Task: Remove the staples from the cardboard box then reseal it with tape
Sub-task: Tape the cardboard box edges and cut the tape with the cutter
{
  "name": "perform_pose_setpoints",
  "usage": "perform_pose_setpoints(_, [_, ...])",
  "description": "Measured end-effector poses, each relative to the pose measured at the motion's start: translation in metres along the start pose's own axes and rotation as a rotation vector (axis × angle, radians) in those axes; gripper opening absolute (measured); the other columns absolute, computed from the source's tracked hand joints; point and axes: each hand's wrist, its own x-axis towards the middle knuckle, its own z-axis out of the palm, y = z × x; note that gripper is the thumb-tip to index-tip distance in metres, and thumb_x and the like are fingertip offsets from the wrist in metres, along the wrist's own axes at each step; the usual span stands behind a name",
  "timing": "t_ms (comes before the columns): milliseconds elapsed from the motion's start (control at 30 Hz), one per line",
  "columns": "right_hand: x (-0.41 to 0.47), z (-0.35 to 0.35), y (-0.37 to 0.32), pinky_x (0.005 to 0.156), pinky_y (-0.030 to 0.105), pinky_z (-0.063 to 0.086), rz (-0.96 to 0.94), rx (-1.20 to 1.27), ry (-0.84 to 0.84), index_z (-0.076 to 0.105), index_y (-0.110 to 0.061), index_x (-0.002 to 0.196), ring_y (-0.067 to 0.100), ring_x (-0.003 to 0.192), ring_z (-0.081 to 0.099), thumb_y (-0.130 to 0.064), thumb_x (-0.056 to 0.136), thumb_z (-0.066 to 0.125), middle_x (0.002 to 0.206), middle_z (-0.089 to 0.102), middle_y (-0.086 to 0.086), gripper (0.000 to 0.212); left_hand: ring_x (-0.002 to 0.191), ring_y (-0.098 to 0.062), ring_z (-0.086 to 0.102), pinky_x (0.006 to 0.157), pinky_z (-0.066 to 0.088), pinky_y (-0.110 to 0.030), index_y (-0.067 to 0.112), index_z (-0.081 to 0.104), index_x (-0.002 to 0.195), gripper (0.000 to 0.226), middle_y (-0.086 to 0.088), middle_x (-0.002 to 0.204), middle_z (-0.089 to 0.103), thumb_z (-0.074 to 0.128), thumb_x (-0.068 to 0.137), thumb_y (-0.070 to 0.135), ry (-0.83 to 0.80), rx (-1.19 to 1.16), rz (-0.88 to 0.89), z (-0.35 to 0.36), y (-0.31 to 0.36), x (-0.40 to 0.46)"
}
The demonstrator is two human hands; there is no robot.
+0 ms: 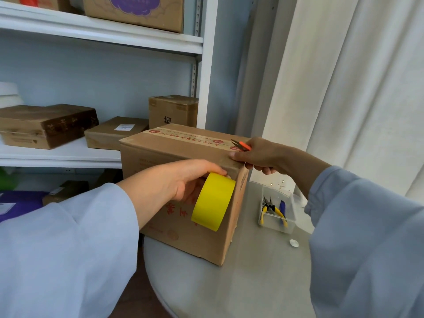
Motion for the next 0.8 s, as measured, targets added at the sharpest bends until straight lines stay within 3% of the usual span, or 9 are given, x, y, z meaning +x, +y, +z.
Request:
perform_pose_setpoints(100, [-0.012, -0.01, 0.011, 0.041, 0.018, 0.026, -0.017, 0.222, 0.004, 0.064, -0.01, 0.098, 0.008, 0.05, 0.03, -0.061, 0.089, 0.048, 0.066, 0.045, 0.0, 0.054, 0.079, -0.023, 0.062, 0.071, 0.05, -0.031, 0.016, 0.062, 0.103, 0.025, -0.008, 0.091, 0.065, 0.065, 0.085, 0.033, -0.004, -0.014, 0.006, 0.001, 0.0, -0.001])
perform_pose_setpoints(167, [-0.023, -0.021, 0.024, 0.039, 0.015, 0.023, 0.006, 0.44, -0.097, 0.066, -0.01, 0.099, 0.006, 0.048, 0.028, -0.064, 0.089, 0.041, 0.064, 0.046, -0.002, 0.061, 0.08, -0.023, 0.061, 0.072, 0.05, -0.032, 0.015, 0.062, 0.102, 0.024, -0.009, 0.091, 0.065, 0.065, 0.085, 0.033, -0.003, -0.023, 0.014, 0.005, 0.001, -0.001])
perform_pose_setpoints(233, [-0.034, -0.026, 0.036, 0.036, 0.013, 0.024, 0.04, 0.563, -0.251, 0.065, -0.007, 0.109, 0.004, 0.045, 0.03, -0.056, 0.093, 0.04, 0.063, 0.047, -0.002, 0.057, 0.083, -0.024, 0.061, 0.079, 0.049, -0.034, 0.016, 0.062, 0.102, 0.025, -0.009, 0.096, 0.065, 0.064, 0.086, 0.036, -0.009, -0.033, 0.021, 0.006, -0.002, -0.003])
perform_pose_setpoints(433, [-0.056, -0.018, 0.043, 0.034, 0.013, 0.025, 0.127, 0.525, -0.52, 0.061, -0.003, 0.117, 0.004, 0.043, 0.029, -0.043, 0.084, 0.049, 0.062, 0.043, 0.0, 0.053, 0.082, -0.023, 0.063, 0.079, 0.05, -0.035, 0.019, 0.065, 0.097, 0.022, -0.008, 0.095, 0.066, 0.061, 0.088, 0.039, -0.035, -0.035, 0.028, 0.001, -0.006, -0.01])
perform_pose_setpoints(567, [-0.058, -0.016, 0.041, 0.034, 0.013, 0.025, 0.151, 0.502, -0.527, 0.062, -0.005, 0.115, 0.004, 0.043, 0.03, -0.046, 0.084, 0.048, 0.063, 0.045, 0.0, 0.053, 0.079, -0.022, 0.062, 0.074, 0.05, -0.032, 0.022, 0.072, 0.102, 0.022, -0.007, 0.099, 0.066, 0.059, 0.088, 0.033, -0.039, -0.032, 0.029, 0.001, -0.005, -0.008])
perform_pose_setpoints(700, [-0.055, -0.017, 0.039, 0.035, 0.012, 0.025, 0.167, 0.471, -0.499, 0.063, -0.007, 0.113, 0.005, 0.042, 0.031, -0.046, 0.091, 0.042, 0.062, 0.047, 0.0, 0.05, 0.078, -0.022, 0.062, 0.071, 0.051, -0.031, 0.019, 0.065, 0.122, 0.038, -0.007, 0.1, 0.066, 0.06, 0.087, 0.033, -0.049, -0.028, 0.026, 0.002, -0.004, -0.004])
perform_pose_setpoints(800, [-0.052, -0.016, 0.037, 0.034, 0.012, 0.026, 0.168, 0.456, -0.504, 0.064, -0.007, 0.111, 0.005, 0.042, 0.031, -0.046, 0.092, 0.042, 0.061, 0.047, 0.0, 0.048, 0.075, -0.021, 0.062, 0.07, 0.05, -0.031, 0.019, 0.066, 0.109, 0.027, -0.006, 0.09, 0.066, 0.061, 0.087, 0.033, -0.049, -0.01, 0.023, 0.002, -0.003, -0.004])
